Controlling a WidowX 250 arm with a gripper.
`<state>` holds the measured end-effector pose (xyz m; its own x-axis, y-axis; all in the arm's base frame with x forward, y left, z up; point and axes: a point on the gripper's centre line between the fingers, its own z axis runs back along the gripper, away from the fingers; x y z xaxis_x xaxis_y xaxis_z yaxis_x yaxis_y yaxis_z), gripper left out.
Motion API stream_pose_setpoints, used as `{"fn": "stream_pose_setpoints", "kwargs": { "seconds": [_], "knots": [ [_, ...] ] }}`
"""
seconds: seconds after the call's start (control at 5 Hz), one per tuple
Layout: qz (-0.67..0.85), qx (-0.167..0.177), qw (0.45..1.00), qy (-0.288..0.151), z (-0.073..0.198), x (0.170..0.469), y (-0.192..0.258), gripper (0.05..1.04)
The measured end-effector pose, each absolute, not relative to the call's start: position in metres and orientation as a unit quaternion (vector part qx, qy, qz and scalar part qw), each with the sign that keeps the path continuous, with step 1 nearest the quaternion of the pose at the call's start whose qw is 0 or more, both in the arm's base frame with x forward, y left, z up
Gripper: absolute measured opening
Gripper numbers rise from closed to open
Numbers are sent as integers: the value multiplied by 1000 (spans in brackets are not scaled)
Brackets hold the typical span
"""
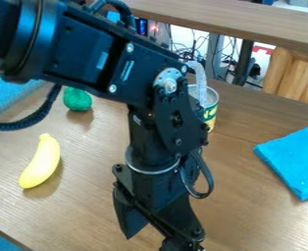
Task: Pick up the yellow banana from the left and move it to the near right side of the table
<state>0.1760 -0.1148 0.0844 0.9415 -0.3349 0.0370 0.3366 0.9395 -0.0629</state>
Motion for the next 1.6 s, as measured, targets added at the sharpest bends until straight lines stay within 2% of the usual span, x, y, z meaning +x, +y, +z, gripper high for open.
{"fn": "stream_pose_setpoints", "kwargs": {
  "seconds": [0.2,0.6,1.0,1.4,1.6],
  "knots": [
    [-171,-31,985,-5,81,174,-113,1000],
    [-106,-54,993,-28,91,184,-38,1000],
    [-76,-51,995,-48,95,186,26,1000],
    [-46,-22,997,-66,86,206,69,1000],
    [-37,-6,995,-93,78,220,78,1000]
  ]
}}
